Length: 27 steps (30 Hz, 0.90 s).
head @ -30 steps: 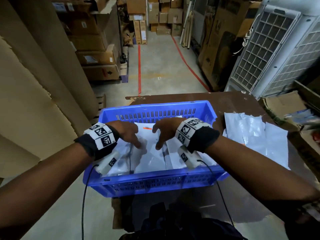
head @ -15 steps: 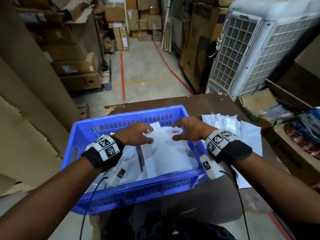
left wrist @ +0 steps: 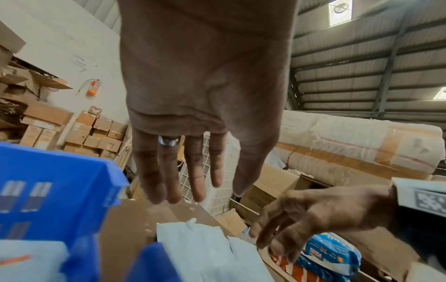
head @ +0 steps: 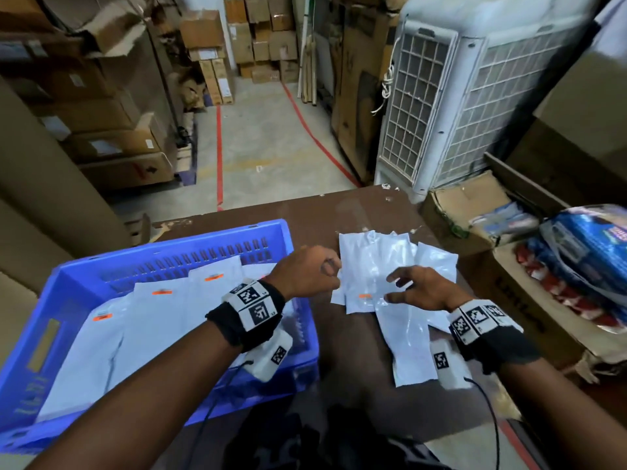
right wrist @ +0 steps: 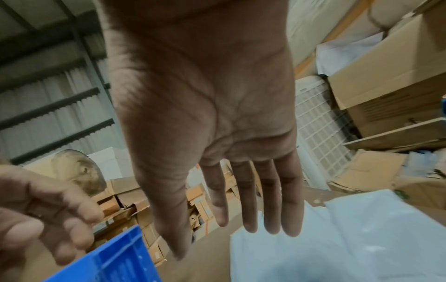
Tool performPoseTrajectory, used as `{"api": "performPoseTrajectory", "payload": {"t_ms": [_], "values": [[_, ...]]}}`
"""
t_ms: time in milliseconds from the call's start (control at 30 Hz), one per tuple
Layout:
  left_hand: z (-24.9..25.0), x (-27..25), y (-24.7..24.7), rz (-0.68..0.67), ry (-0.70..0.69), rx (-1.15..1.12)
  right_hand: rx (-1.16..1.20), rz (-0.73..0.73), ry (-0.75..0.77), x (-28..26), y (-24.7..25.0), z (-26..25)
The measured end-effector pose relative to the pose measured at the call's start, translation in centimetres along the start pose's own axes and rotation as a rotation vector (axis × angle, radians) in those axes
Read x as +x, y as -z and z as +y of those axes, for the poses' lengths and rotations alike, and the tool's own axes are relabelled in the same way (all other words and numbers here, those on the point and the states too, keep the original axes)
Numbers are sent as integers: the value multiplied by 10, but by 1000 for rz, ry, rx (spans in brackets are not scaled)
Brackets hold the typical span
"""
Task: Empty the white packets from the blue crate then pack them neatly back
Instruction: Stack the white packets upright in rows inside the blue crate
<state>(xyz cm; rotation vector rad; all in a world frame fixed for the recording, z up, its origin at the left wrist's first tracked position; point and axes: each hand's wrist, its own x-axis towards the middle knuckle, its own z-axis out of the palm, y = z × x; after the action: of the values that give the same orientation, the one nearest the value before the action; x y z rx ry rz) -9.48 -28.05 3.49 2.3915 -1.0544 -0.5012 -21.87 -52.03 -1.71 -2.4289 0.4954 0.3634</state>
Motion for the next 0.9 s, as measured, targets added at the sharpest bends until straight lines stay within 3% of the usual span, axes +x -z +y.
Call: {"api": "performPoseTrajectory", "payload": {"t_ms": [200, 367, 667, 900], "values": [[44, 43, -46, -80, 19, -1, 10, -79, -61, 8, -13, 69], [57, 73, -84, -149, 133, -11, -5, -18, -126, 15, -35, 100], [44, 97, -166, -188, 435, -98, -34, -37, -183, 21, -74, 99], [46, 92, -211, -93, 591, -249, 49, -37, -155, 22, -90, 102]]}}
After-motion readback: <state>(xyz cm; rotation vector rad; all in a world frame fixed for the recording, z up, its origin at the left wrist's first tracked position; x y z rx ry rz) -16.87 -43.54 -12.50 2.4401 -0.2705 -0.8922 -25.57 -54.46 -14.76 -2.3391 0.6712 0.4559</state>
